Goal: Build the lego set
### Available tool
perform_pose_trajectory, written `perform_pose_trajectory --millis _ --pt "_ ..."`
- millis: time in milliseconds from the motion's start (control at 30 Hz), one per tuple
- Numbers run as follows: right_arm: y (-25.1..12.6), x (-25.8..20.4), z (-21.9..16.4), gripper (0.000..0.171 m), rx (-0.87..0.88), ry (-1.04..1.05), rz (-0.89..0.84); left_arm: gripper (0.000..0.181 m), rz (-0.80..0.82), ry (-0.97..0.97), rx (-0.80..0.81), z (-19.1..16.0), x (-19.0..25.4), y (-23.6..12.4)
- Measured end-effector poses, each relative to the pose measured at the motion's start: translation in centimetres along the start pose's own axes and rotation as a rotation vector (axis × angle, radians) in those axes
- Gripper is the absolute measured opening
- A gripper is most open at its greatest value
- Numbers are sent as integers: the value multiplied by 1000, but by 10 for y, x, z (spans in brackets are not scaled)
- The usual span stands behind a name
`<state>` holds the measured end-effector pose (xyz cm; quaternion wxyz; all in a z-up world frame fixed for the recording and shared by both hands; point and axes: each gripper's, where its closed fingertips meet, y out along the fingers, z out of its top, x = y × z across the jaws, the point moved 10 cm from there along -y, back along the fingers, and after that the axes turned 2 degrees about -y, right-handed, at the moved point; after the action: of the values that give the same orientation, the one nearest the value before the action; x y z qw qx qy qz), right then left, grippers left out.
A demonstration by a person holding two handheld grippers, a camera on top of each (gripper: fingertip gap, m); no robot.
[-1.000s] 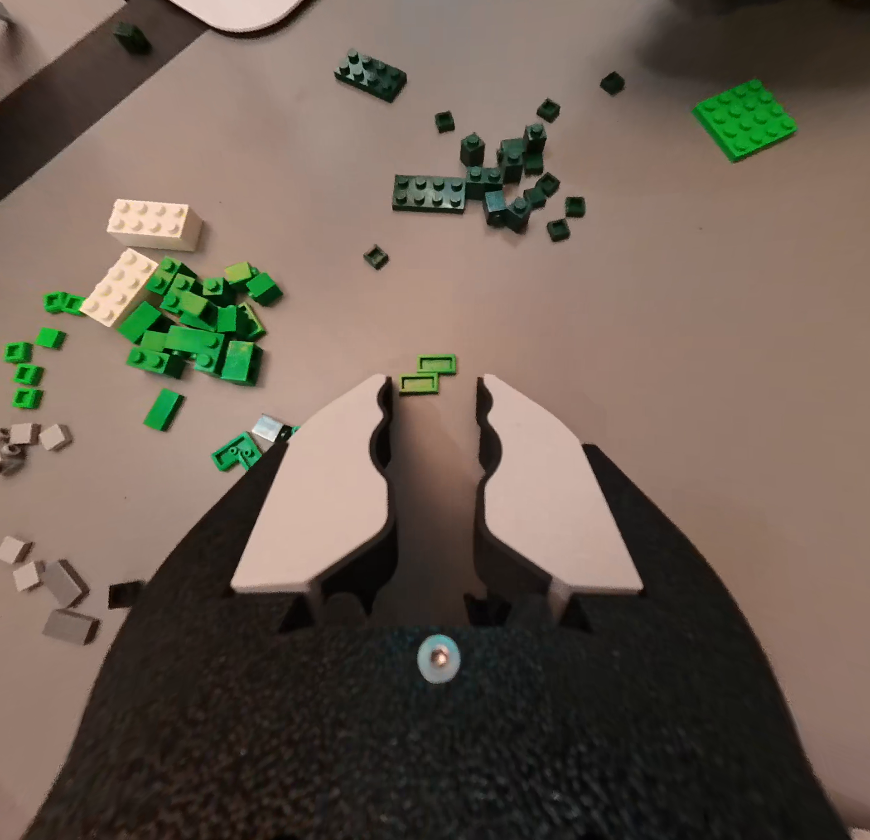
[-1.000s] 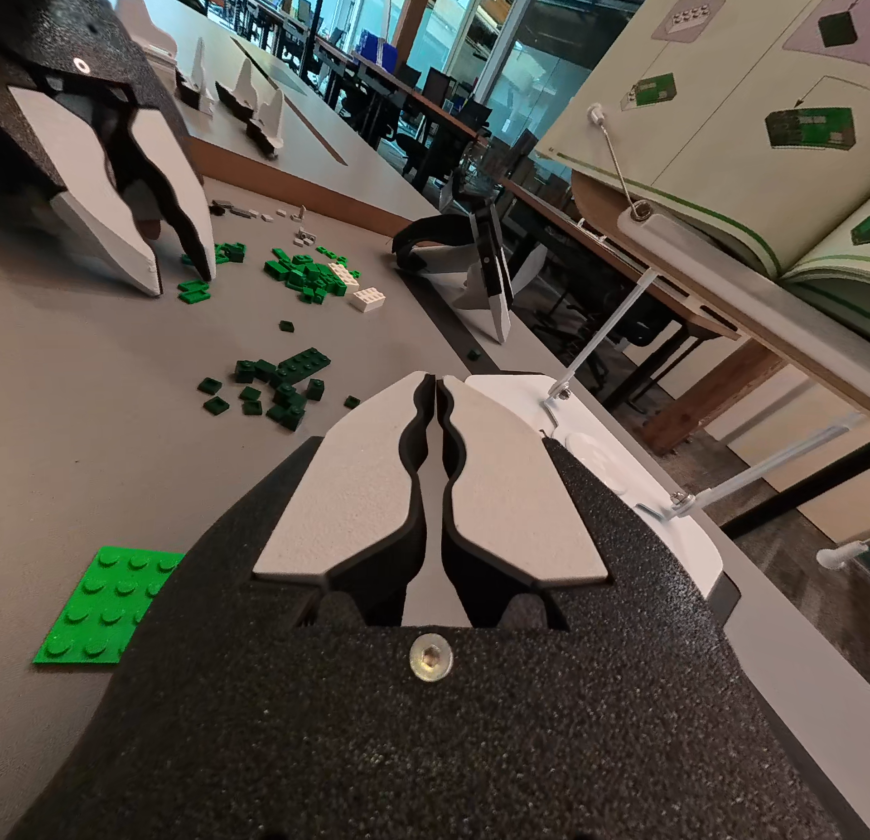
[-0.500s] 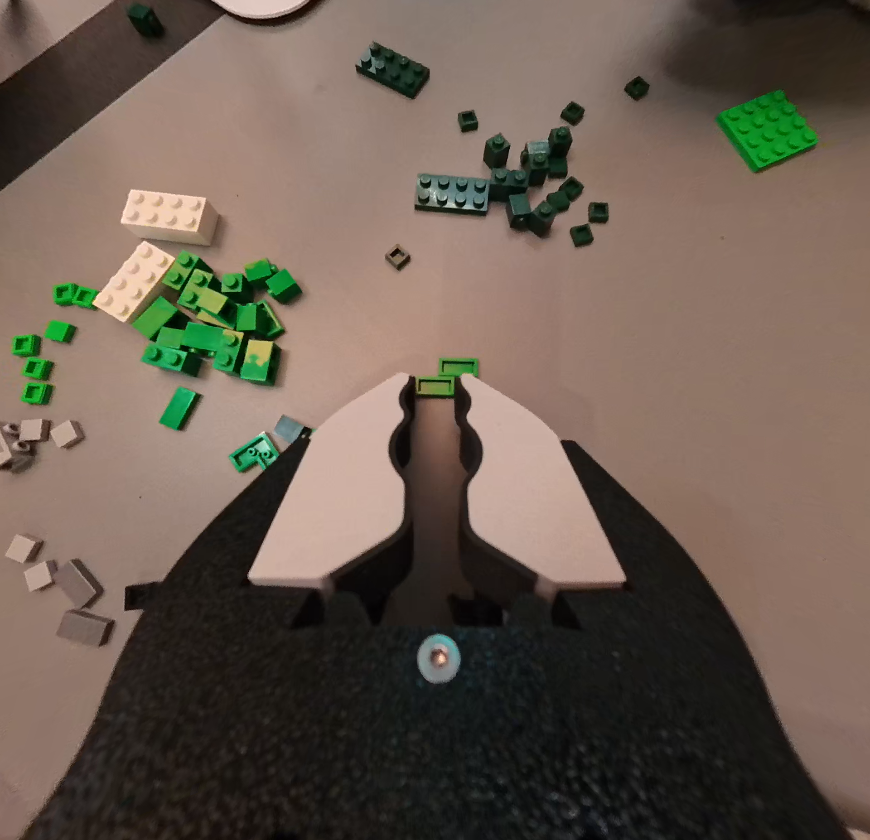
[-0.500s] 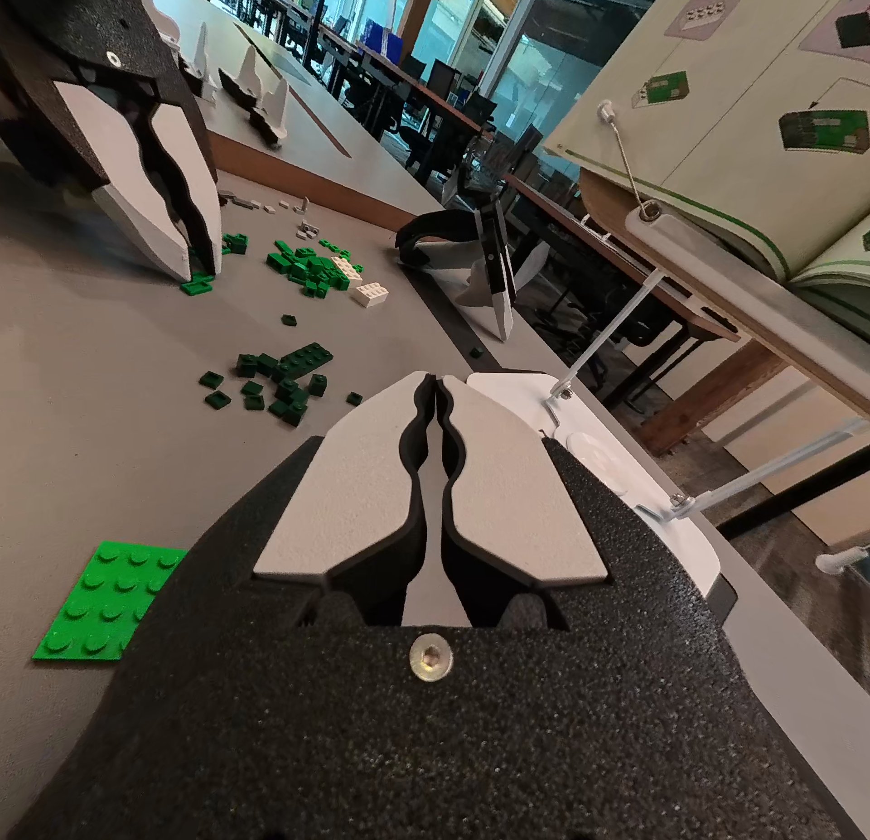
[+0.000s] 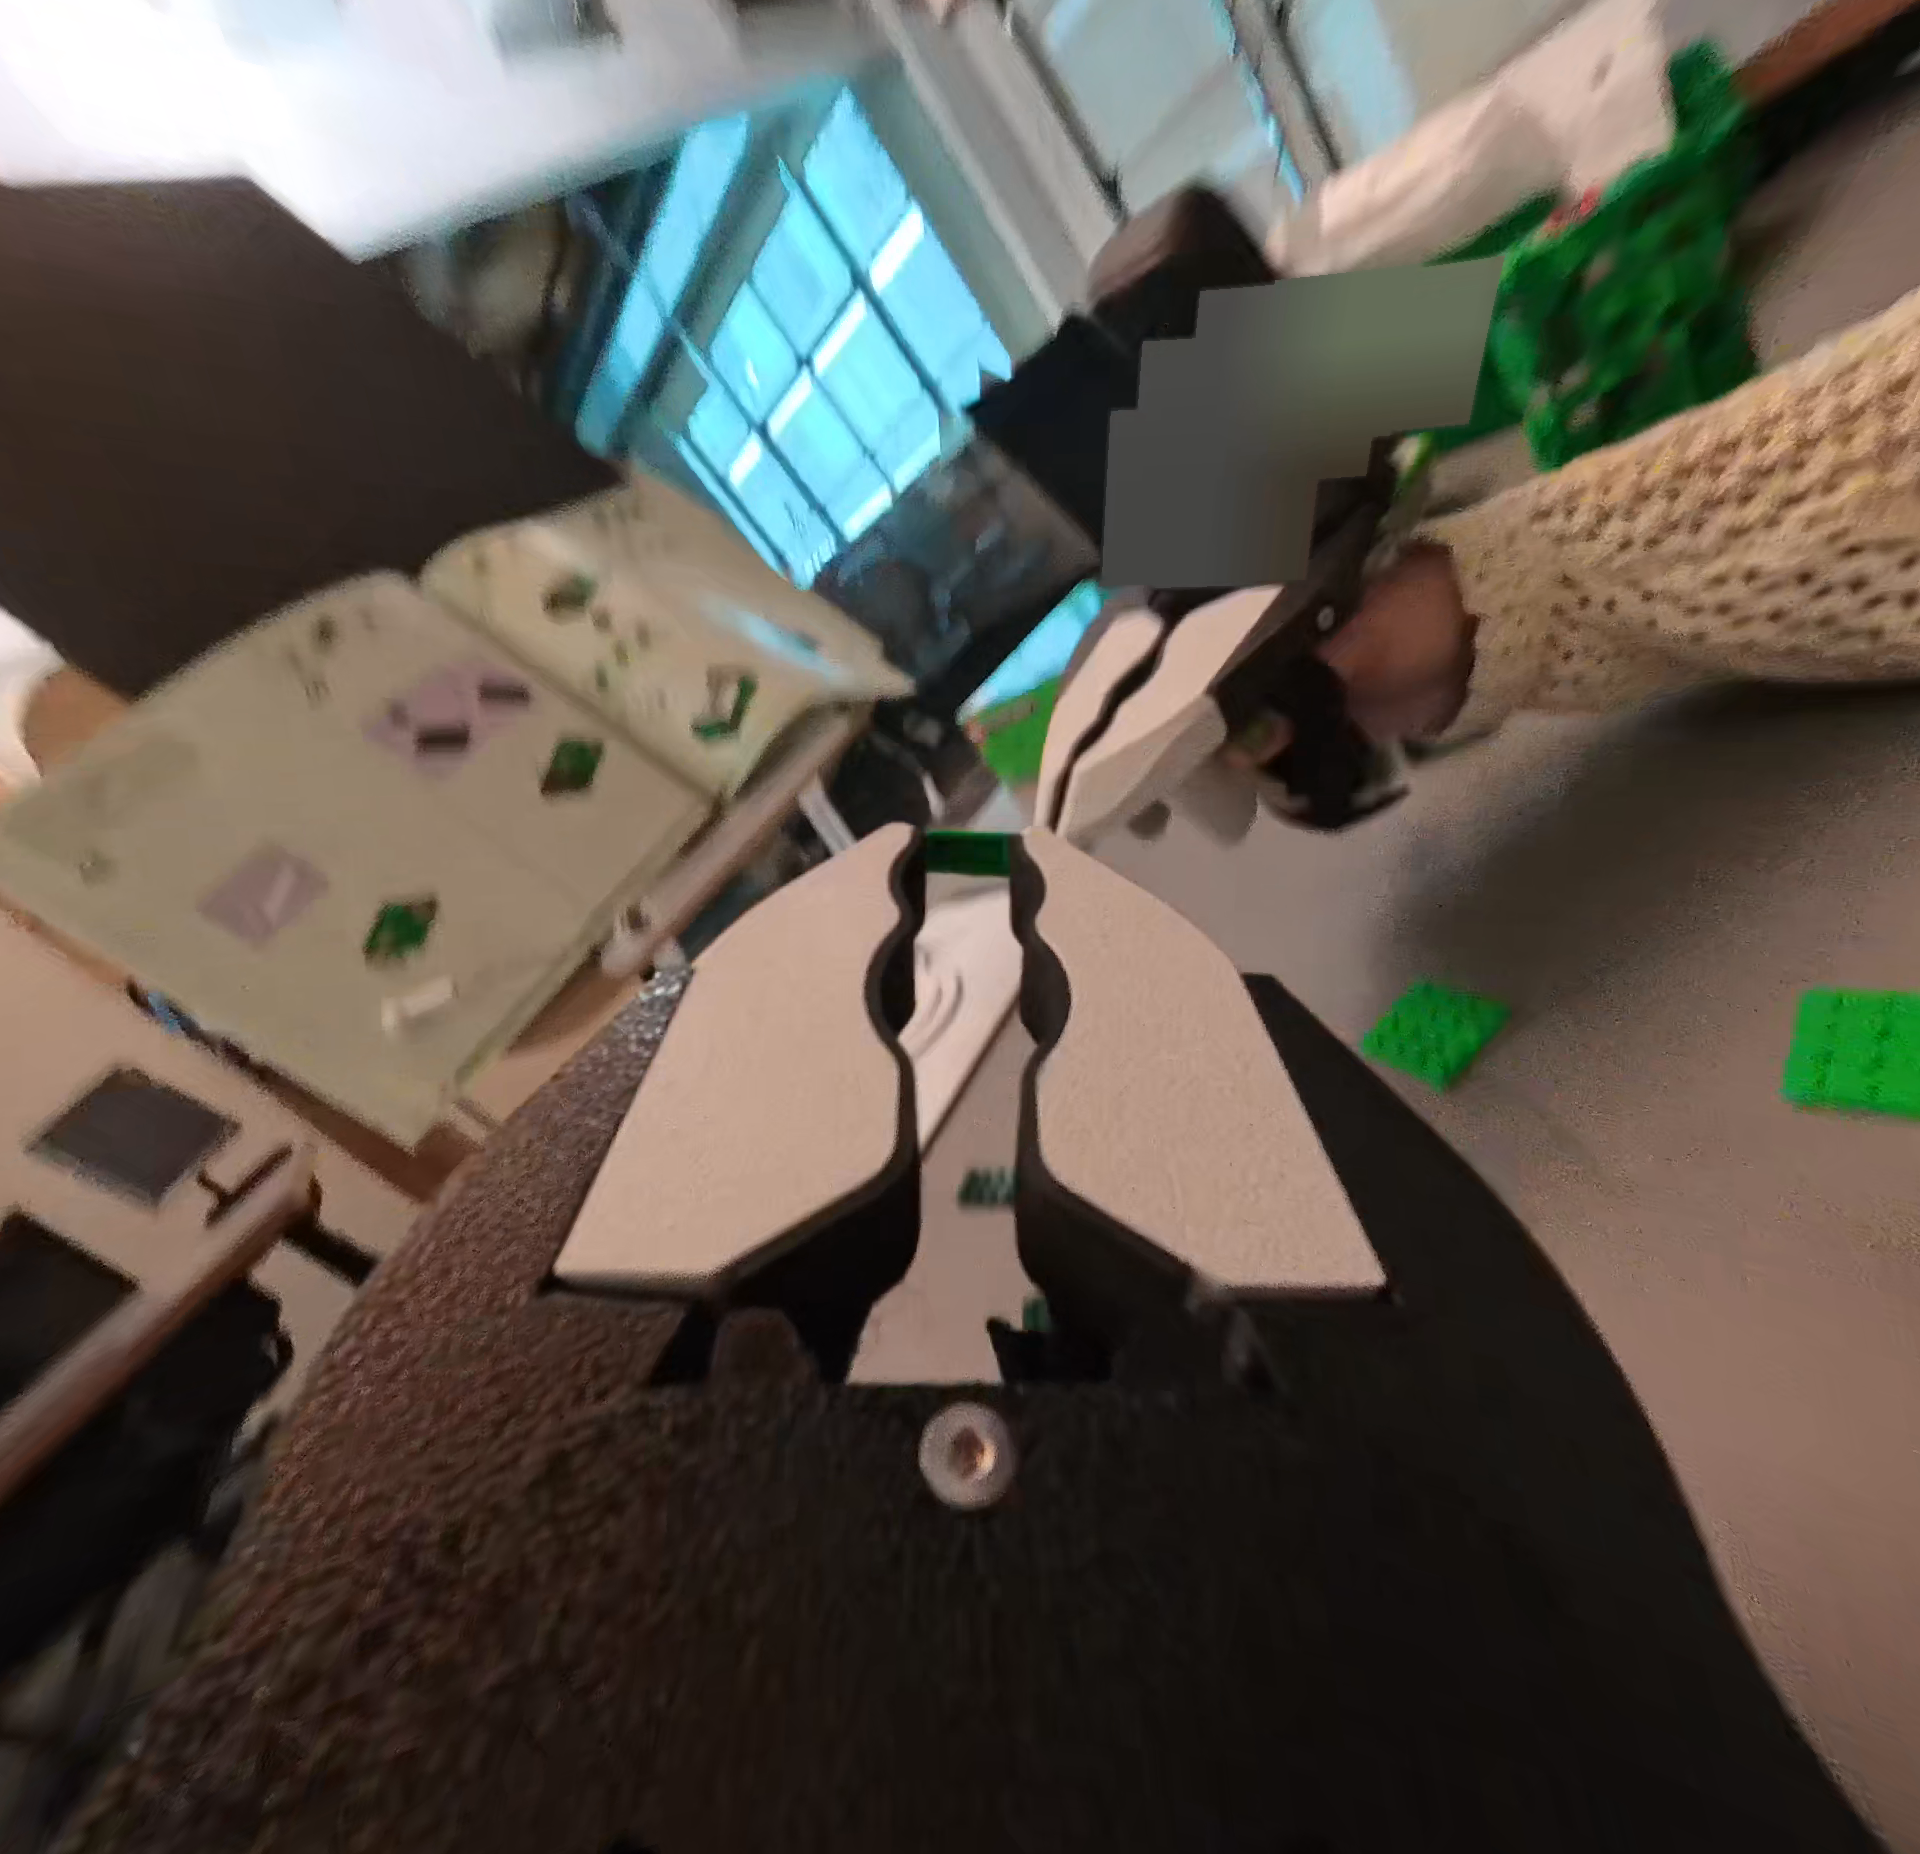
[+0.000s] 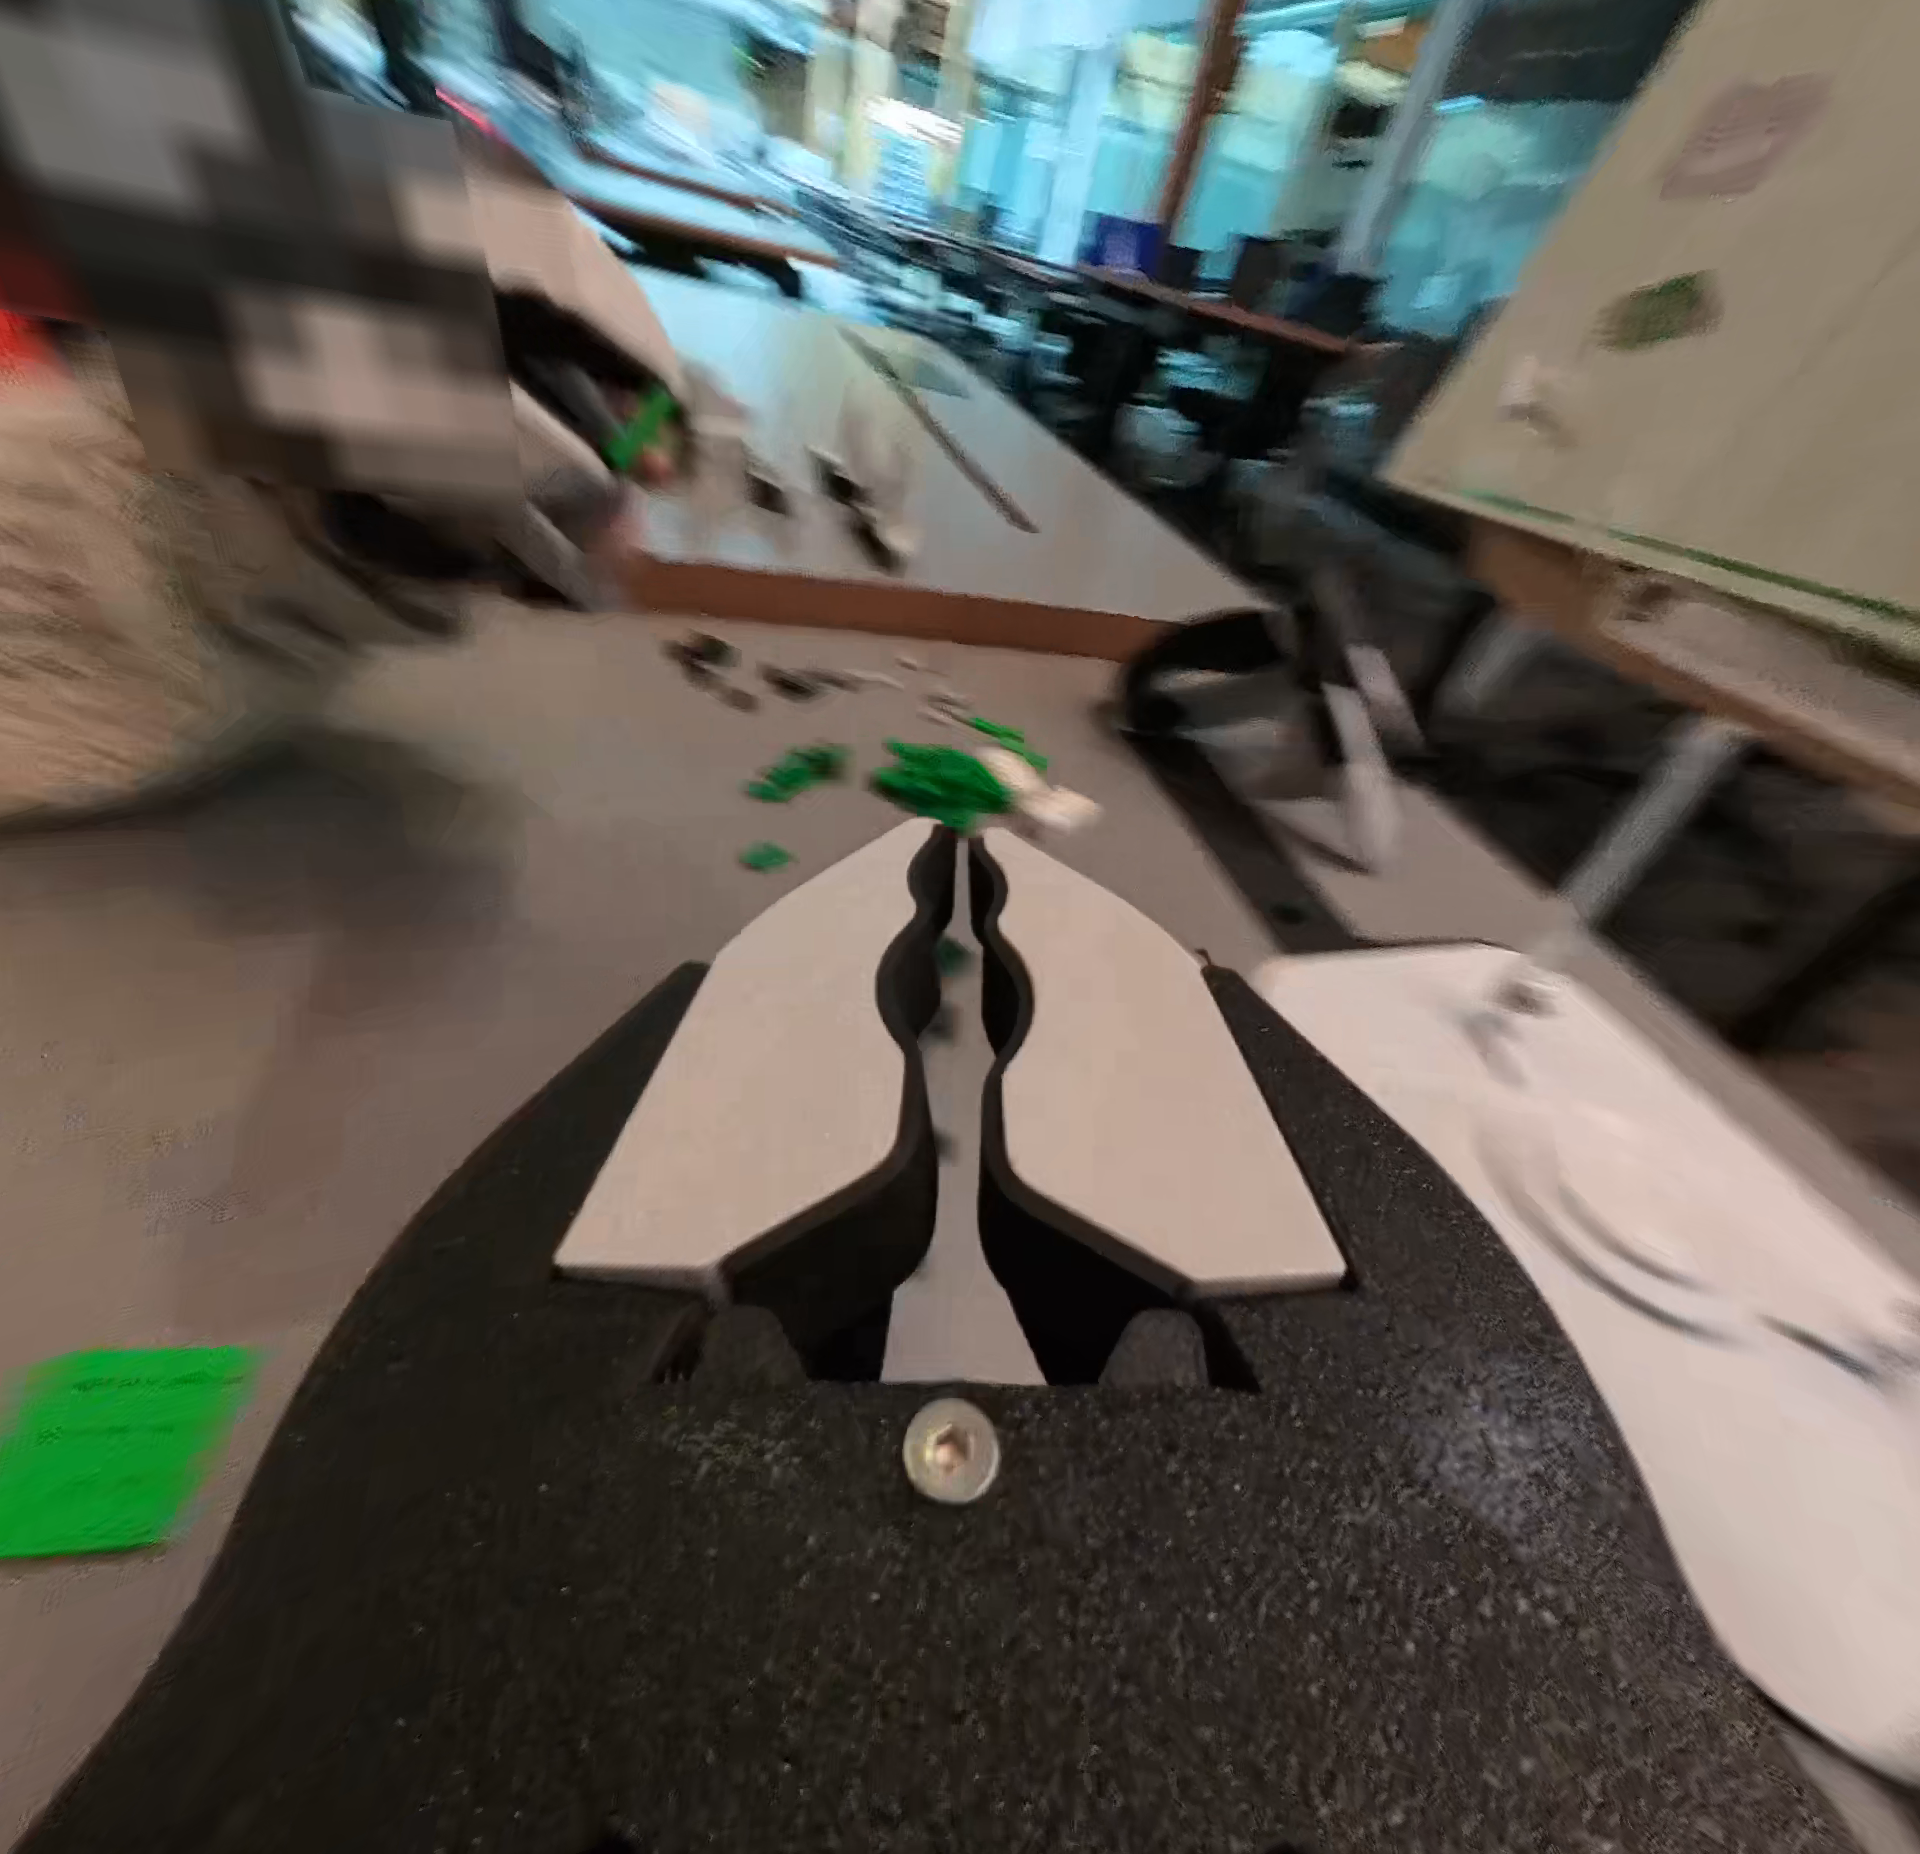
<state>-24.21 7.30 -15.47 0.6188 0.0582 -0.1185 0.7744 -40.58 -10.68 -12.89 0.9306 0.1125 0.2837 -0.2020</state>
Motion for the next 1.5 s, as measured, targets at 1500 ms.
perform_pose_trajectory --millis 1500 --pt "11 -21 43 6 101 863 916 30 -141 -76 212 31 33 17"
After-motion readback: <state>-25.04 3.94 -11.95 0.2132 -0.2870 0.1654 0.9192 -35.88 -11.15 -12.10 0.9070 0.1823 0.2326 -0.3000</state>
